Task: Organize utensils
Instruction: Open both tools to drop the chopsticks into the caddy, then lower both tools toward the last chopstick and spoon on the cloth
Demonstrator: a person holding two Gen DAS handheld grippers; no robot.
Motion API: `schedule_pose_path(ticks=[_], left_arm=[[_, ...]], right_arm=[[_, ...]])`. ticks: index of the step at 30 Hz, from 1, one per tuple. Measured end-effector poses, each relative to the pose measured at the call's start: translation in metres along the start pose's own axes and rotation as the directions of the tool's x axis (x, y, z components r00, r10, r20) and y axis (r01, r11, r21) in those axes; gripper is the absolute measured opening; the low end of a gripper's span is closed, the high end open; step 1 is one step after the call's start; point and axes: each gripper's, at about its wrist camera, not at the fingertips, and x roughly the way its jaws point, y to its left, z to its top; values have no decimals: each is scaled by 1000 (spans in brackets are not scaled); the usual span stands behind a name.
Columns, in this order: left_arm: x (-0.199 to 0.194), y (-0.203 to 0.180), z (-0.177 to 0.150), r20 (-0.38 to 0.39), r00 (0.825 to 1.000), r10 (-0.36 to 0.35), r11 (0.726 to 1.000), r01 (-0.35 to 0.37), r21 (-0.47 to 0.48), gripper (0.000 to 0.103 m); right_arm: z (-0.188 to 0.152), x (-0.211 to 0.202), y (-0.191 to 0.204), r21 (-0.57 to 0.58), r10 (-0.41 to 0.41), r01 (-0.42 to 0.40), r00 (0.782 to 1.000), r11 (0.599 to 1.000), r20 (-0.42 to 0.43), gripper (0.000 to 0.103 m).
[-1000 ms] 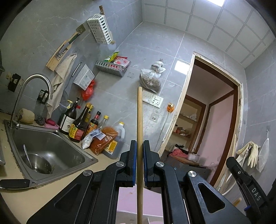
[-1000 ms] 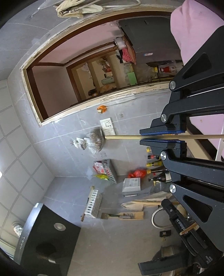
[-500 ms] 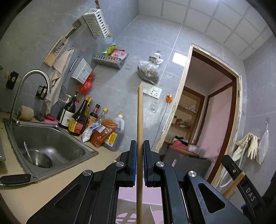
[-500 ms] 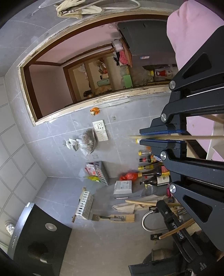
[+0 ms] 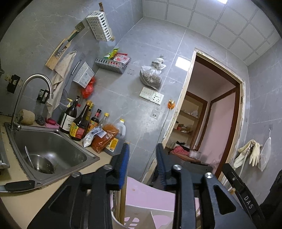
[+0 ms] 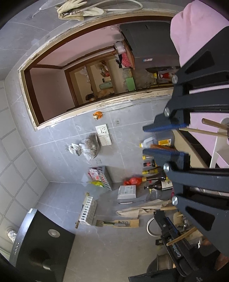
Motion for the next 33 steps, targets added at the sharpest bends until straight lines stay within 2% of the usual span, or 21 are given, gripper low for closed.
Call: schedule_pose_path(ticks=[3, 5, 7, 9, 11, 15, 18, 21, 27, 29, 31, 33], left_arm=[[-5, -2, 7, 10, 1000, 15, 1000, -15, -15, 39], [-7, -6, 15, -11, 999, 30, 999, -30, -14, 43], [-10, -14, 20, -23, 999, 29, 1000, -29, 12, 51], [-16, -23, 23, -37, 999, 34, 998, -32, 47, 52], [-24, -35, 24, -52, 998, 26, 996, -21, 84, 54], [-41, -57, 23, -89, 996, -1, 992, 13, 127, 67], [-50, -72, 19, -116, 993, -26, 988, 43, 150, 73], [-58, -89, 12, -153, 987, -49, 980, 77, 182, 78], [-64, -111, -9, -253, 963, -93, 972, 143, 189, 86], [-64, -117, -18, -292, 951, -102, 969, 161, 185, 87], [-64, -122, -27, -326, 939, -111, 967, 177, 181, 91], [-61, -127, -37, -379, 918, -120, 963, 201, 182, 93]], right_arm=[[6, -4, 1, -5, -8, 8, 1000, 1000, 3, 23], [11, -7, 0, -1, -7, 7, 1000, 1000, 1, 27], [20, -13, -1, -5, -20, 20, 1000, 1000, 5, 35], [29, -21, -3, -2, -22, 22, 1000, 1000, 10, 41], [37, -30, -5, -20, -26, 27, 1000, 999, 9, 44], [51, -53, -8, -88, -42, 41, 999, 995, -3, 53], [58, -70, -13, -123, -50, 46, 998, 991, -35, 69], [62, -87, -22, -155, -69, 58, 996, 986, -62, 74], [69, -118, -45, -174, -123, 104, 987, 979, -100, 87], [71, -128, -53, -179, -139, 118, 984, 977, -110, 92], [71, -136, -61, -181, -155, 130, 980, 975, -128, 103], [68, -142, -67, -187, -169, 140, 975, 972, -145, 103]])
